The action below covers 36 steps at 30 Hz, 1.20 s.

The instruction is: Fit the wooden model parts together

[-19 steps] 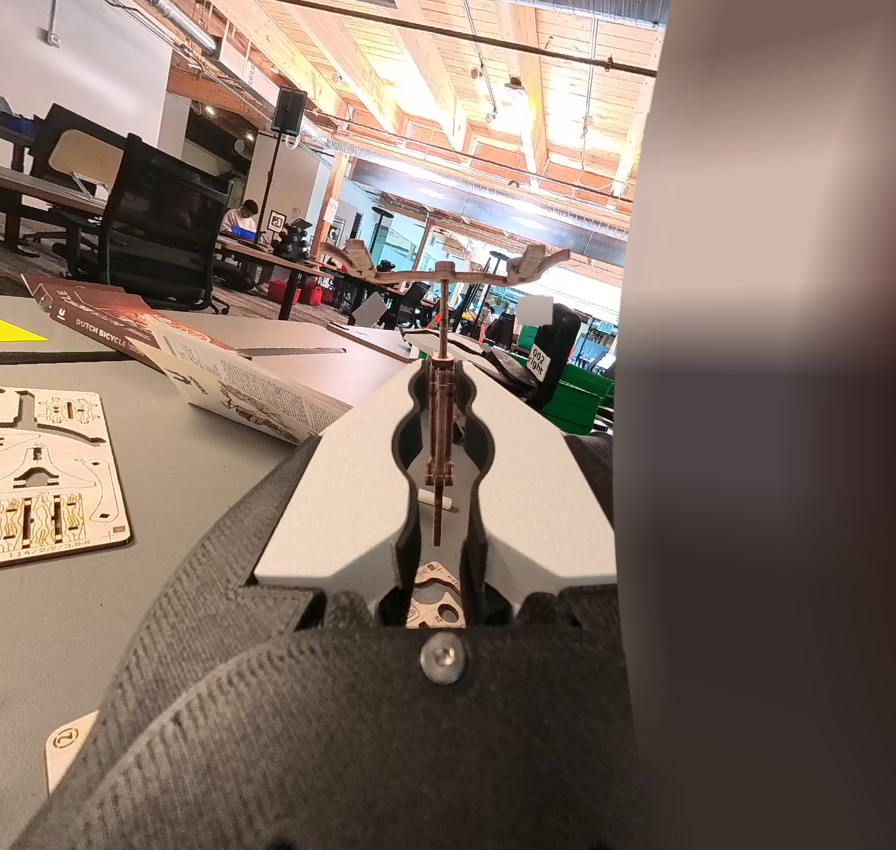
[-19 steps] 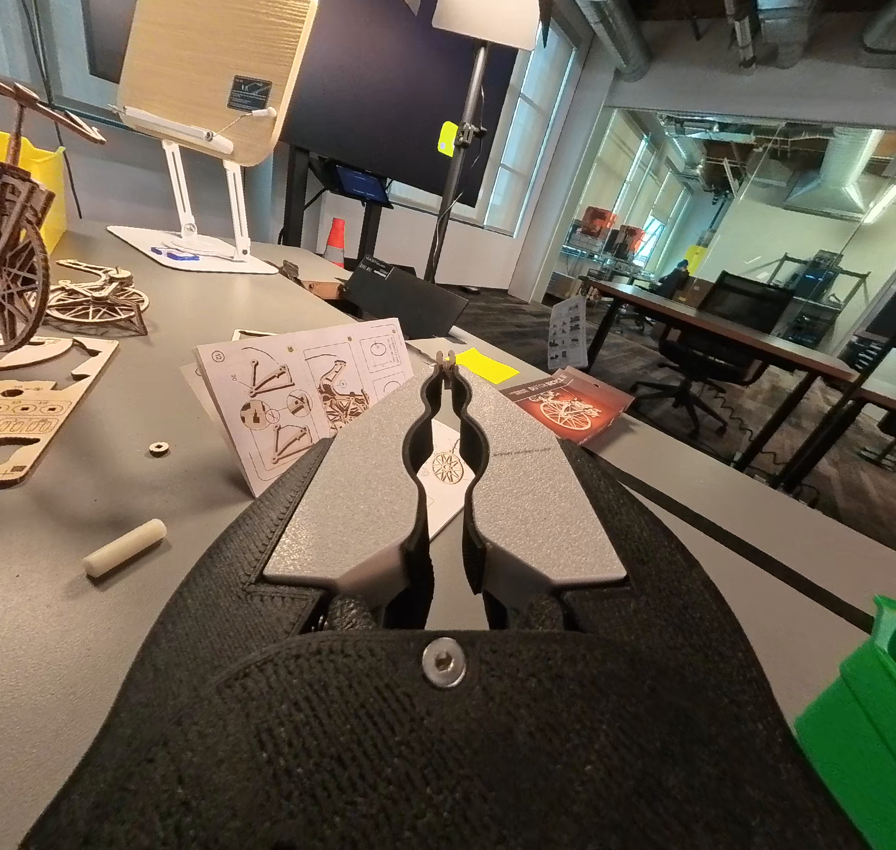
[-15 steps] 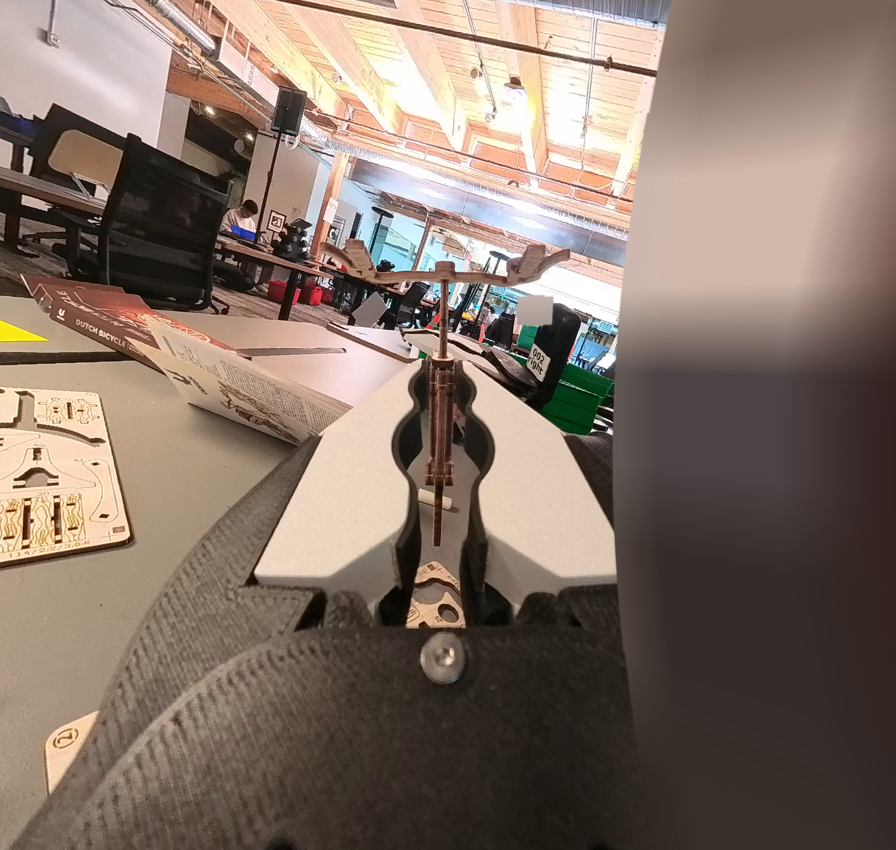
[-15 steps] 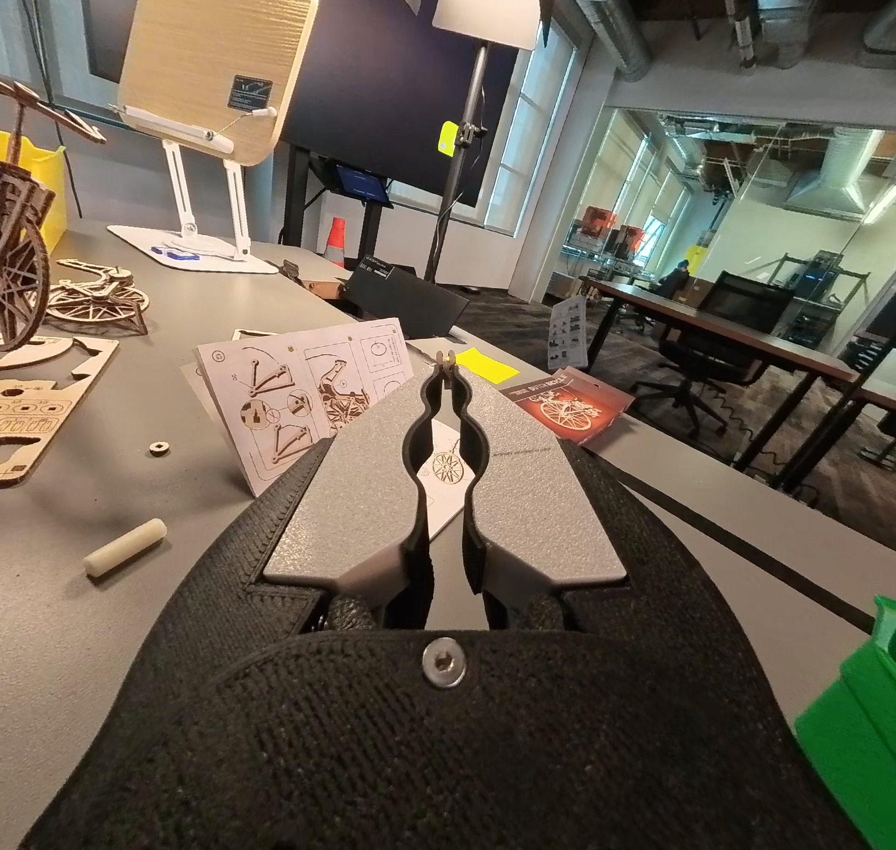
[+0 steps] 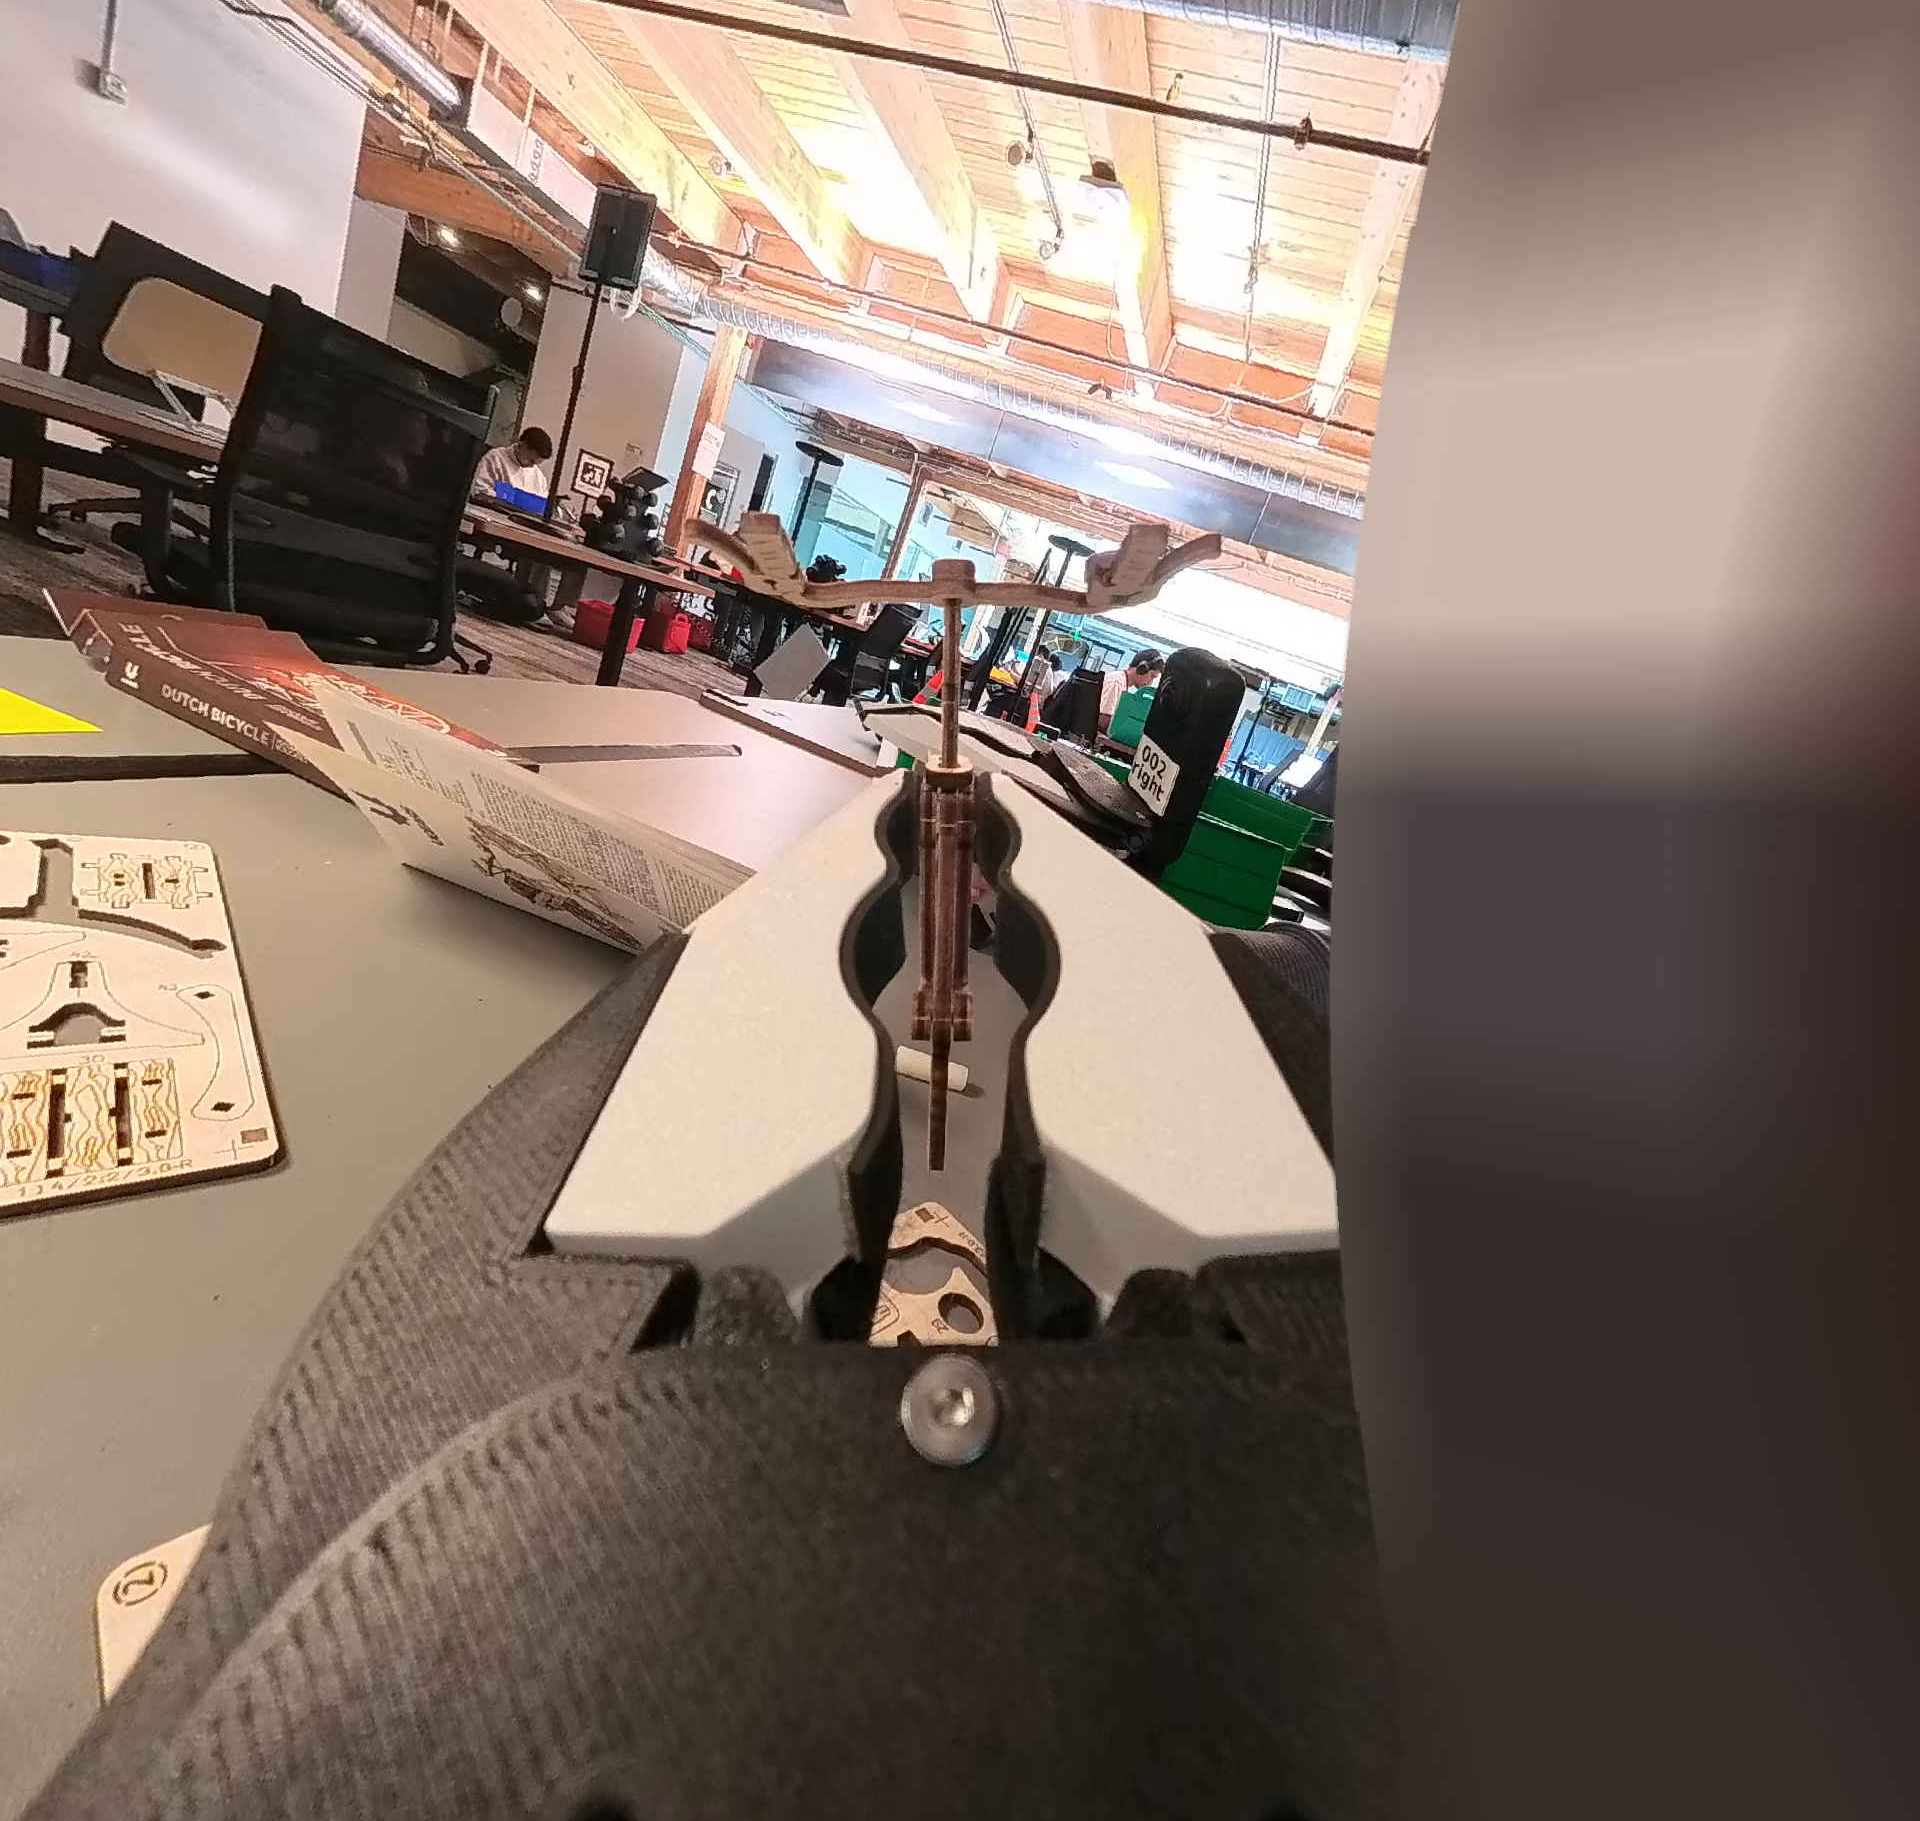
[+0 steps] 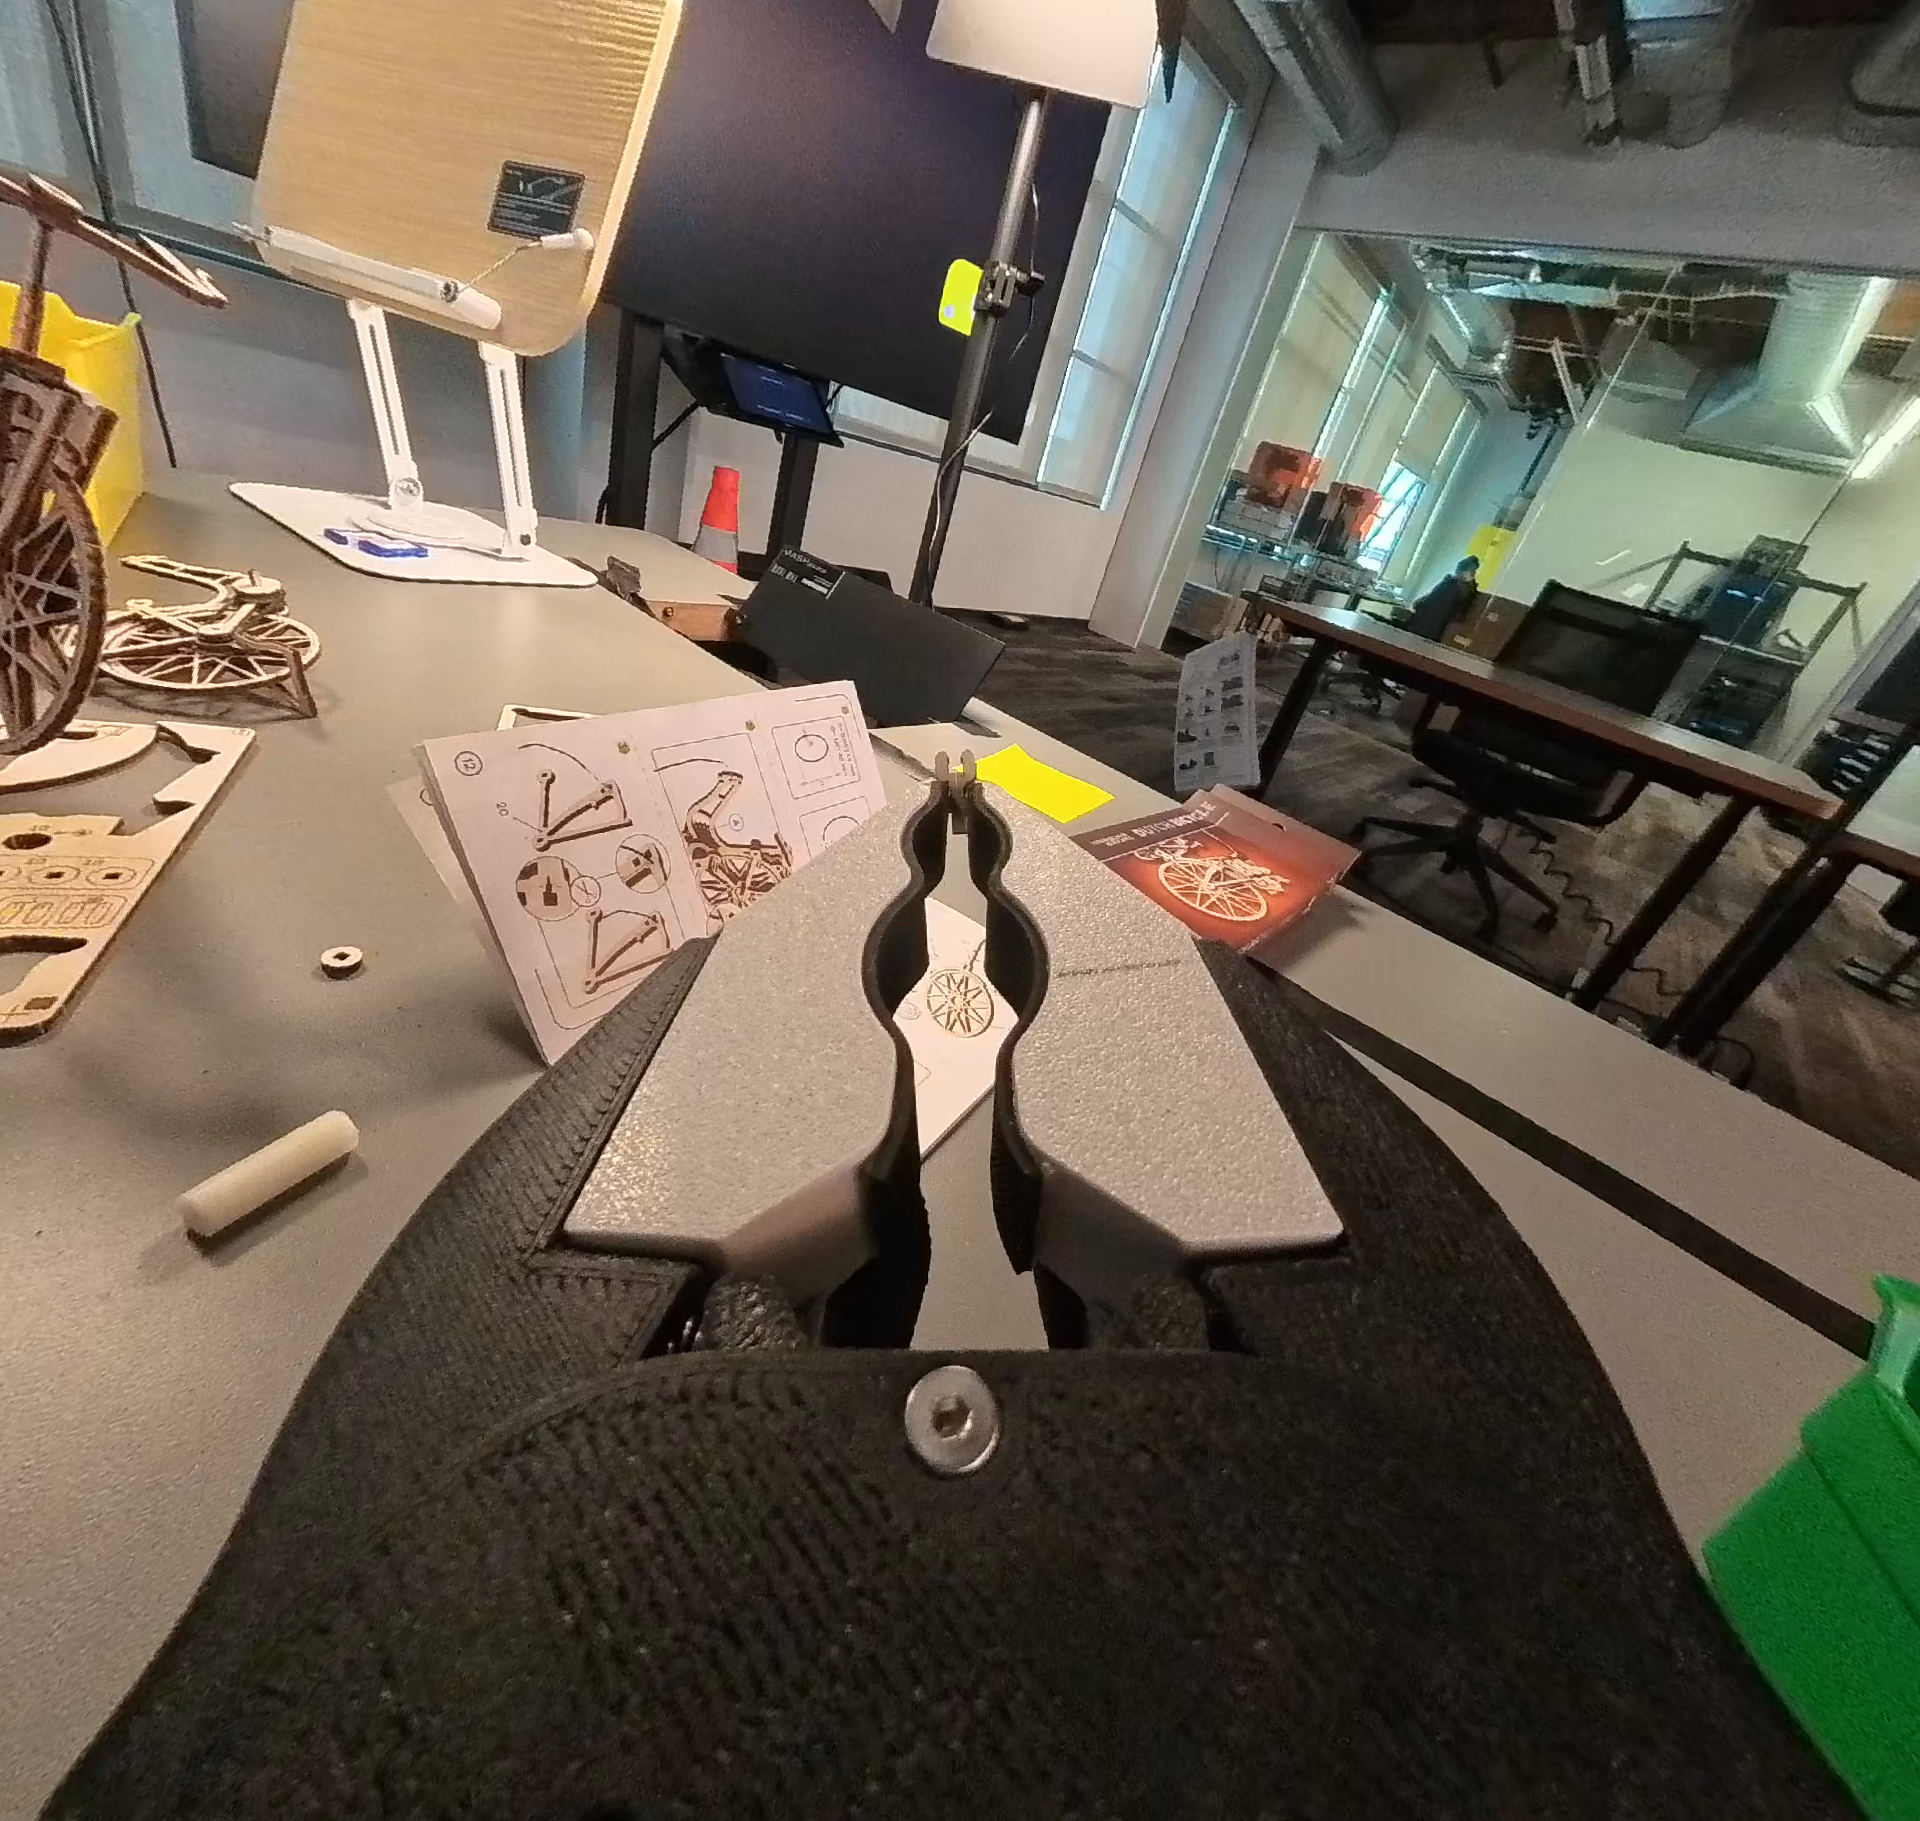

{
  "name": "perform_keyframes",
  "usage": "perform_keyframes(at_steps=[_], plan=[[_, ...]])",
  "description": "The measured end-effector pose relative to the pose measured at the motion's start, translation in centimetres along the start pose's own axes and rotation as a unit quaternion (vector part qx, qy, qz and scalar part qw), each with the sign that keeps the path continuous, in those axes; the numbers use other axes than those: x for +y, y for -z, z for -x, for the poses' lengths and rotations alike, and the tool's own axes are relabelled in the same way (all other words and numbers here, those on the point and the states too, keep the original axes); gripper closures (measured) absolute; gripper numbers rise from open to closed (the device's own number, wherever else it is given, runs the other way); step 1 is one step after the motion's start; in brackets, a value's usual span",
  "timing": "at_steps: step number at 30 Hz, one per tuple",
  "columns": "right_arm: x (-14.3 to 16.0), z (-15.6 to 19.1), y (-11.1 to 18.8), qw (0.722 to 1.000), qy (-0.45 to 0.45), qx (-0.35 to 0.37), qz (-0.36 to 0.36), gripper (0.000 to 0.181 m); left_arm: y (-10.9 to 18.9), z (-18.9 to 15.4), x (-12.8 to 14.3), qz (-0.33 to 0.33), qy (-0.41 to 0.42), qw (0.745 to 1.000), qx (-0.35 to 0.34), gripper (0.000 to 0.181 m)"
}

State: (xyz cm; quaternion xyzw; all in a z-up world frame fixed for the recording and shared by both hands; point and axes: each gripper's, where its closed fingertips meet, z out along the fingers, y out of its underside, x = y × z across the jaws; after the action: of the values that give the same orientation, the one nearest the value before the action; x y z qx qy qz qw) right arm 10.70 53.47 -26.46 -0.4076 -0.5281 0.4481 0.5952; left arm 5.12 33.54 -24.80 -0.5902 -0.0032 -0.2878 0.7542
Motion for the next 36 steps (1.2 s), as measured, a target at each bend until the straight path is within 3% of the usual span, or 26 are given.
perform_keyframes(at_steps=[1,14,23,27,32,36], plan=[[0.0,0.0,0.0,1.000,0.000,0.000,0.000,0.180,0.0,0.0,0.0,0.000,0.000,1.000,0.000,0.172],[0.0,0.5,-0.1,1.000,0.020,-0.006,0.002,0.180,0.0,0.0,0.0,0.000,-0.001,1.000,-0.001,0.172],[1.0,2.5,-0.2,0.983,0.172,-0.007,0.056,0.180,0.2,0.6,-0.3,-0.012,0.016,1.000,-0.011,0.172],[2.2,1.9,0.6,0.968,0.225,0.031,0.111,0.180,0.3,0.7,-0.5,-0.018,0.023,1.000,-0.011,0.172],[4.0,1.4,2.9,0.974,0.109,0.046,0.195,0.180,0.5,0.9,-0.7,-0.026,0.041,0.999,-0.005,0.172],[7.3,3.5,7.0,0.929,-0.039,-0.001,0.369,0.180,0.8,1.1,-0.9,-0.036,0.060,0.998,0.001,0.172]])
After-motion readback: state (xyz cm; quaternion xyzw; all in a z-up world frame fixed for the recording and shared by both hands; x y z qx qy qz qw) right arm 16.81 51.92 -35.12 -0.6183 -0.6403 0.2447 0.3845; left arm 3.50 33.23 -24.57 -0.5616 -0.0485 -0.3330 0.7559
